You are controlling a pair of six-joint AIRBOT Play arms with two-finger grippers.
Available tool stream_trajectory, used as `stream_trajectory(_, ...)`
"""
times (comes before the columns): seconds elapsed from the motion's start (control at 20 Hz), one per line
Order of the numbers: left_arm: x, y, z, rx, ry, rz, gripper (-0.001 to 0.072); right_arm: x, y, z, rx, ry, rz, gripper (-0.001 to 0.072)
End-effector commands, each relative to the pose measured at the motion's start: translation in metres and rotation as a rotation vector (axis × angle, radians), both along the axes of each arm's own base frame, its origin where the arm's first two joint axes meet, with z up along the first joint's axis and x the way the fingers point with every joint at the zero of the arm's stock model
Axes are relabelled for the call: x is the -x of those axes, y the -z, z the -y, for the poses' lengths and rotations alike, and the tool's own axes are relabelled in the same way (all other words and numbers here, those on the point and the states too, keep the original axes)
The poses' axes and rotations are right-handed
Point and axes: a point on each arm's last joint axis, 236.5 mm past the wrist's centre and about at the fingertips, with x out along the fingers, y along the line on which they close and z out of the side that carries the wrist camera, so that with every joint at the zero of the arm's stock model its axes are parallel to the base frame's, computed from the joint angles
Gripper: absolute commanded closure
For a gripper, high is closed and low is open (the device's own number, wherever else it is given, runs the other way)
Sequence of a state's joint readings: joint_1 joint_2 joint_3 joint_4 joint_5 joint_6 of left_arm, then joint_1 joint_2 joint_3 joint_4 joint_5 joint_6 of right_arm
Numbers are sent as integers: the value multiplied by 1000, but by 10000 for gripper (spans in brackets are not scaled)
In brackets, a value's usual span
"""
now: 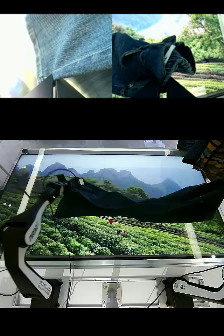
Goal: Fold the clothes and pants, and hang the long-sleeved shirts on hangers.
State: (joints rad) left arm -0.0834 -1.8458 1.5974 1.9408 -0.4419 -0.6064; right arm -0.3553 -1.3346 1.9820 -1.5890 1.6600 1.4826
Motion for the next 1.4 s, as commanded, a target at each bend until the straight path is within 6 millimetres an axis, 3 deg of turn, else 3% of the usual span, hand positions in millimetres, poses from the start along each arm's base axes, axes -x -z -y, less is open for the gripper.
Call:
stream_trajectory(0.0,21,-103,-47,27,-131,120,688,-19,-14,8,41,-1,96,684)
stream_trajectory(0.1,49,-162,-94,103,-281,192,688,-43,-31,16,81,-3,211,686)
stream_trajectory(0.2,82,-204,-142,198,-457,247,689,-73,-37,18,64,3,313,689)
stream_trajectory(0.35,115,-250,-191,378,-671,331,689,-127,-20,-6,-137,-21,405,691)
stream_trajectory(0.45,124,-271,-205,451,-736,368,689,-167,-11,-35,-351,-63,475,691)
stream_trajectory(0.5,126,-280,-206,469,-743,376,689,-186,-19,-47,-487,-74,552,691)
stream_trajectory(0.55,123,-290,-202,504,-733,393,689,-200,-34,-56,-620,-87,641,690)
stream_trajectory(0.65,117,-309,-187,592,-690,417,689,-209,-75,-57,-774,-154,818,691)
stream_trajectory(0.75,118,-320,-175,627,-652,412,689,-197,-110,-43,-804,-216,943,691)
stream_trajectory(0.85,126,-315,-174,625,-672,372,689,-174,-107,-20,-762,-223,900,689)
stream_trajectory(0.95,137,-298,-167,576,-655,263,688,-144,-65,4,-692,-190,706,689)
stream_trajectory(1.15,157,-243,-126,579,-560,-34,688,-64,63,51,-503,-41,152,688)
stream_trajectory(1.25,181,-197,-116,583,-599,-220,688,-37,101,63,-462,15,-2,688)
stream_trajectory(1.35,204,-166,-116,569,-651,-304,689,-20,124,72,-426,50,-77,688)
